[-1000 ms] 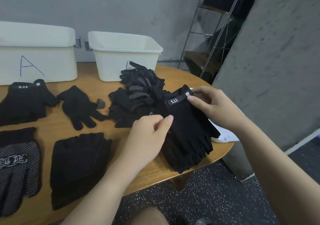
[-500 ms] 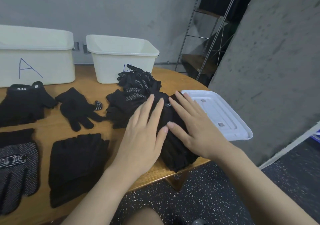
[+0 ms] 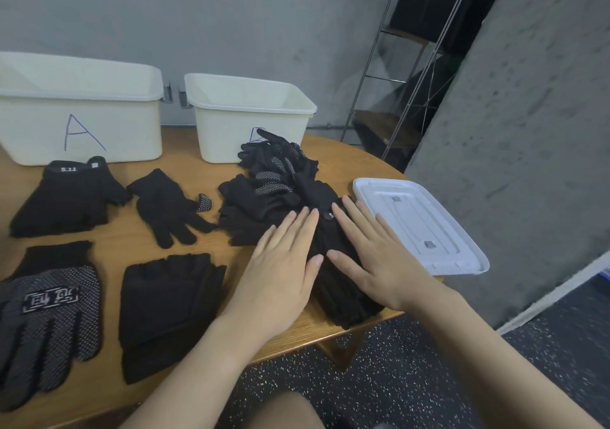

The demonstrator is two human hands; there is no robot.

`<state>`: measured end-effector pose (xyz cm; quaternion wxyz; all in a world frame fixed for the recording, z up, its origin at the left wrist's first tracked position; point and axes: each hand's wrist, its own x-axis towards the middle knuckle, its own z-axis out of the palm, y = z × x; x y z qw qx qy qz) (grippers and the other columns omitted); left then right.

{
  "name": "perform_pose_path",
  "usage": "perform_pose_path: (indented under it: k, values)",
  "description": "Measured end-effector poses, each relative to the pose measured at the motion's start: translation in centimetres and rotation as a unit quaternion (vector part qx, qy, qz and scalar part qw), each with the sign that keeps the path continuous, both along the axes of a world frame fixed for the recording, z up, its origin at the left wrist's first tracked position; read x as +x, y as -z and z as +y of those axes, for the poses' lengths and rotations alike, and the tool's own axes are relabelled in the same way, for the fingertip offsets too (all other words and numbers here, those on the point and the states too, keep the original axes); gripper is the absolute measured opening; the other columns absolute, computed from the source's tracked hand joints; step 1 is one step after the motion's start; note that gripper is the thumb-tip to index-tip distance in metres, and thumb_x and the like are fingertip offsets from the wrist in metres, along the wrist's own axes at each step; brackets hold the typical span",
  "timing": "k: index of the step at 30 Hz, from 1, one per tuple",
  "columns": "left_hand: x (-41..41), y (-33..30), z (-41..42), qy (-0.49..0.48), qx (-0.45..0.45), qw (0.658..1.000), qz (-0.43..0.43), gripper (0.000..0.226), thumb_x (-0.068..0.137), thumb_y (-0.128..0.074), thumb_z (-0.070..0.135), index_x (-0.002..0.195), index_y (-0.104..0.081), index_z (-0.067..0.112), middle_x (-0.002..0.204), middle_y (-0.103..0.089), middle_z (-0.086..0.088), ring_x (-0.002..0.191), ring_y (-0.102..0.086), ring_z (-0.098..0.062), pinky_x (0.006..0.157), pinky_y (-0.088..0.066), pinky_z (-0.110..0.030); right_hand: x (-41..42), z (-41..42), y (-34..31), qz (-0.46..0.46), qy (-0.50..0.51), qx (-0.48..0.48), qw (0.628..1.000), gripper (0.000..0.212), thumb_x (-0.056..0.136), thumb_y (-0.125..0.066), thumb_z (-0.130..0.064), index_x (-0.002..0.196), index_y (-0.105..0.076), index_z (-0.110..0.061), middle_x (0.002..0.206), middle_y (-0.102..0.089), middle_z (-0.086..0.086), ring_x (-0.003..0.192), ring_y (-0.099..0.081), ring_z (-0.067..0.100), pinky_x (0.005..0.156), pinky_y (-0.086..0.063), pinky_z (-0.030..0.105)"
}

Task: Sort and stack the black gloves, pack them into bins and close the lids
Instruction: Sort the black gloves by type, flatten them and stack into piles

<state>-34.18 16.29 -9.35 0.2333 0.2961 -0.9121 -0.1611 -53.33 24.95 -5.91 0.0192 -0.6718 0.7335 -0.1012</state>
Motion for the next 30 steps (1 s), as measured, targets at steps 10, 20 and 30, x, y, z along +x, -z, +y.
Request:
perform_pose_path:
  k: [10,20,30]
  values:
    - [12.1,-0.5,-3.0,-0.128,-0.029,0.990,-0.051,0.055,0.109,-0.022,0.048,0.152,-0.045,0.023,0.159,-0.044,0.008,0.157,-0.016,-0.012,0.129,-0.005,-0.045,3.4,-0.3,-8.1,-0.119,0.039,-0.079,0.989,0.072,0.098,-0.021,-0.072,0.159,-0.032,-0.037,0.168,-0.017,-0.019,0.154,-0.007,-0.005,0.128,0.005,0.035]
    - [21.9,1.0,-6.4,-0.242,0.066,0.961,-0.118,0.053,0.109,-0.037,0.043,0.157,-0.040,0.021,0.168,-0.028,0.002,0.158,-0.011,-0.016,0.128,-0.005,-0.042,15.5,-10.1,-3.4,-0.135,-0.089,-0.003,0.987,0.054,0.104,-0.049,-0.050,0.151,-0.047,-0.024,0.158,-0.044,-0.009,0.147,-0.037,0.009,0.113,-0.028,0.021]
    - [21.9,1.3,-8.6,-0.226,0.056,0.966,-0.107,0.058,0.109,-0.032,0.047,0.162,-0.027,0.025,0.171,-0.015,0.006,0.158,-0.004,-0.011,0.128,0.004,-0.034,19.7,-24.2,1.7,-0.132,-0.033,0.007,0.991,0.050,0.104,-0.053,-0.041,0.147,-0.050,-0.015,0.147,-0.054,0.003,0.133,-0.052,0.024,0.104,-0.042,0.035]
